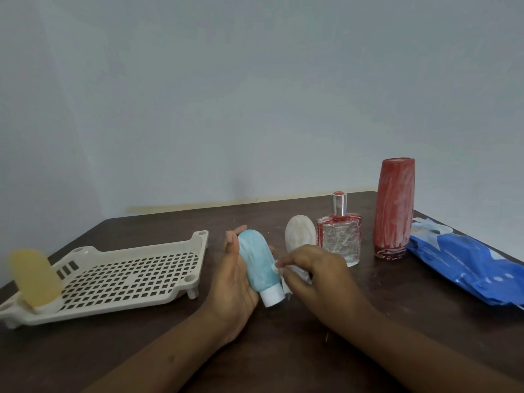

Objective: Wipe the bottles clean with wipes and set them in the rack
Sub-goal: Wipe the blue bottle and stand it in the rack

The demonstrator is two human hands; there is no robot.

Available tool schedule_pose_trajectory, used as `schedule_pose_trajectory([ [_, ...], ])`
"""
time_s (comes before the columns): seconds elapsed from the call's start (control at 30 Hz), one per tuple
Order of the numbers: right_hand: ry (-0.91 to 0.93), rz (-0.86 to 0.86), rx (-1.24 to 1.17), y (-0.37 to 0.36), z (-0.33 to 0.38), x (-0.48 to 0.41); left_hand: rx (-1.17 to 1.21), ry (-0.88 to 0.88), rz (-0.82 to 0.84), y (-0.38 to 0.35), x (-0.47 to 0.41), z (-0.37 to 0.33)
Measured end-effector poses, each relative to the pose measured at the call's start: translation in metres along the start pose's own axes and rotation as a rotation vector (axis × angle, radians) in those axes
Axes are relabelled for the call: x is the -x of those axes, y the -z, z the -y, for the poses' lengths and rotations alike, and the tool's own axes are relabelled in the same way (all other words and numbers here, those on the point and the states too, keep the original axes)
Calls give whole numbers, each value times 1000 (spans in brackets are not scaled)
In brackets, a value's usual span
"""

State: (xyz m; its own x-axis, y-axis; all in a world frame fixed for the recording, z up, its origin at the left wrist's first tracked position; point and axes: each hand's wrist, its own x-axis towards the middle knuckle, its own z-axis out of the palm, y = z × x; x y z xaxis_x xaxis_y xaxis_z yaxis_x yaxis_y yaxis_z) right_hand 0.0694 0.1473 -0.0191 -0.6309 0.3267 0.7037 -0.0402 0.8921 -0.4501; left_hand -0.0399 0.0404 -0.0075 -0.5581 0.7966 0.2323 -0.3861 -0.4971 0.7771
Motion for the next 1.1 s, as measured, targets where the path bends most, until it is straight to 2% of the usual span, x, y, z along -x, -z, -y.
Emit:
schedule_pose_trajectory([
  [0.07, 57, 6, -9, 1, 4, 0, -2, 14, 34, -1, 0, 0],
  [0.2, 167, 129, 37, 1, 14, 6, 38, -3, 35, -2, 1, -2],
  [0.4, 122, 81, 49, 0, 7, 2, 5, -11, 2, -4, 1, 0],
  [0.6, 310, 182, 174, 0, 16, 7, -54, 47, -21, -6, 5, -2],
  [0.83, 342, 114, 258, -2, 10, 4, -80, 23, 19, -5, 5, -2],
  [0.97, 496, 185, 312, -3, 15, 5, -133, 32, 45, -4, 5, -3],
  [1.1, 513, 225, 319, 0, 20, 5, -175, 8, 43, -3, 5, -1],
])
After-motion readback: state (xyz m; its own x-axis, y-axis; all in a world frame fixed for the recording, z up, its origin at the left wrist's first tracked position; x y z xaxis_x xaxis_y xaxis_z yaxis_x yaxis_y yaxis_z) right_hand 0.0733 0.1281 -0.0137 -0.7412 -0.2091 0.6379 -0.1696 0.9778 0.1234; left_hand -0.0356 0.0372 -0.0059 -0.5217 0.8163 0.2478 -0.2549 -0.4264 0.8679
